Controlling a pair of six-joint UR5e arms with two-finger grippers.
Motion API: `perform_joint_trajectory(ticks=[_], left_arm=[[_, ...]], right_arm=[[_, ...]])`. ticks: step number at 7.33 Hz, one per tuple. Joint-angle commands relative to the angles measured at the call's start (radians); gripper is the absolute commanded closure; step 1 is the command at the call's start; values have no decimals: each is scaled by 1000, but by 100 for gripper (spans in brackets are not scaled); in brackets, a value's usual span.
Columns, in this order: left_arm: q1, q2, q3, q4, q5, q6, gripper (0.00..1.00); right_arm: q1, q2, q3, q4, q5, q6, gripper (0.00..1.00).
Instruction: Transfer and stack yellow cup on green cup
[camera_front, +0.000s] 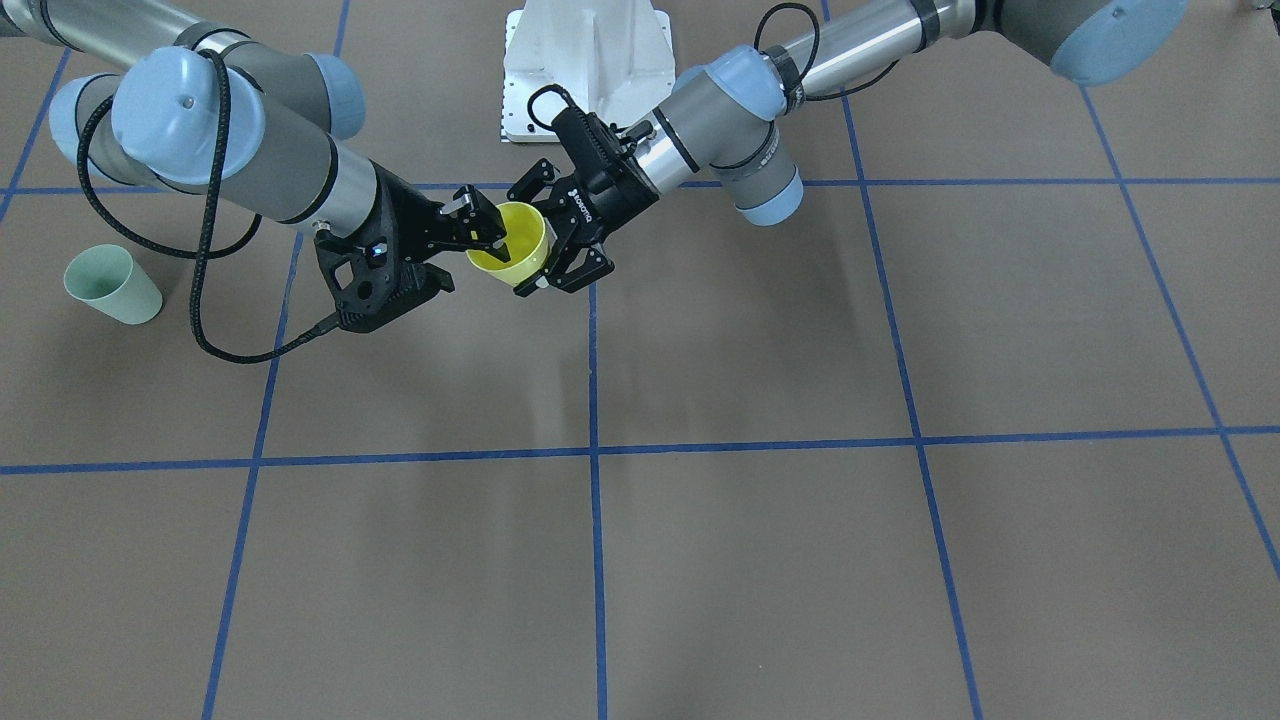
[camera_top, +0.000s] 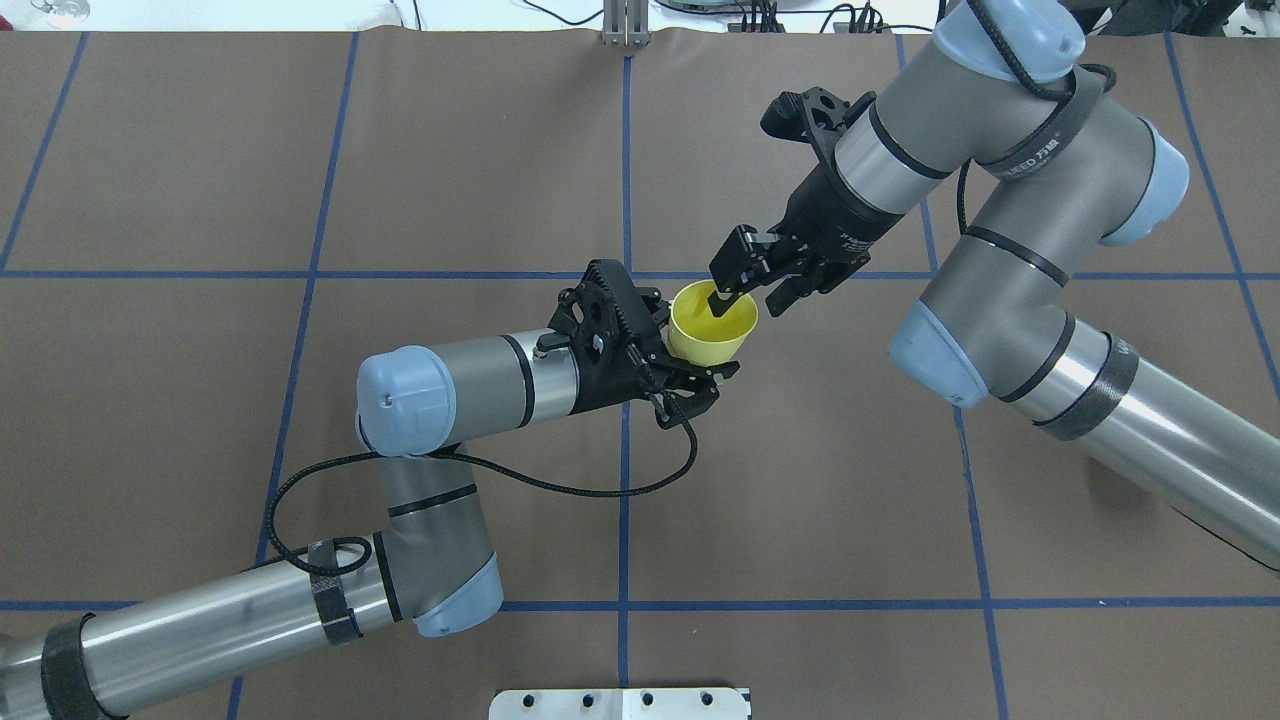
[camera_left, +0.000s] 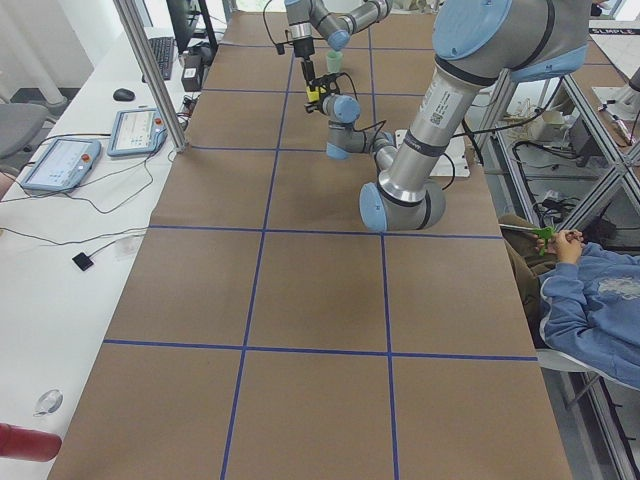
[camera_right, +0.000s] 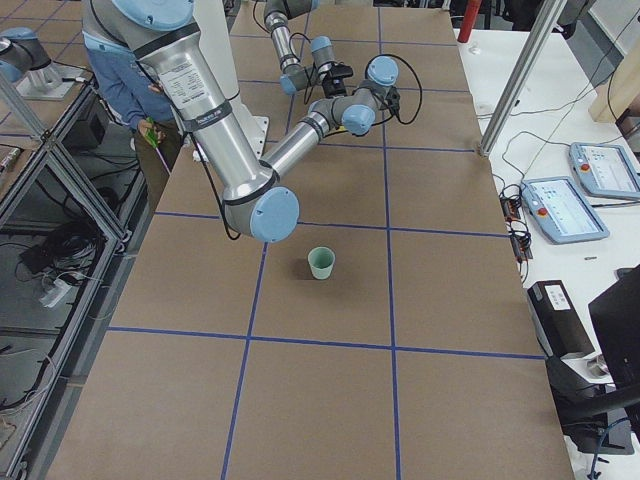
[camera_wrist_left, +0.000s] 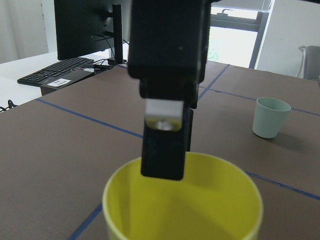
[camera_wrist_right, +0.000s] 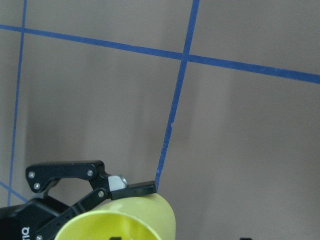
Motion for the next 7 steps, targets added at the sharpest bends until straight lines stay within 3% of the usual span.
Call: perform_joint_trajectory(ticks=[1, 4, 5, 6, 7], left_arm=[[4, -12, 8, 3, 1, 0, 100], [5, -32, 8, 40, 1, 0, 100], [5, -35, 11, 40, 1, 0, 100], [5, -35, 12, 42, 1, -1, 100], [7, -34, 11, 49, 1, -1, 100]], right_arm=[[1, -23, 11, 0, 2, -42, 66], [1, -26, 20, 2, 2, -44, 77], [1, -28, 20, 2, 2, -44, 85], [1, -31, 20, 2, 3, -44, 100], [4, -43, 23, 2, 11, -42, 100]])
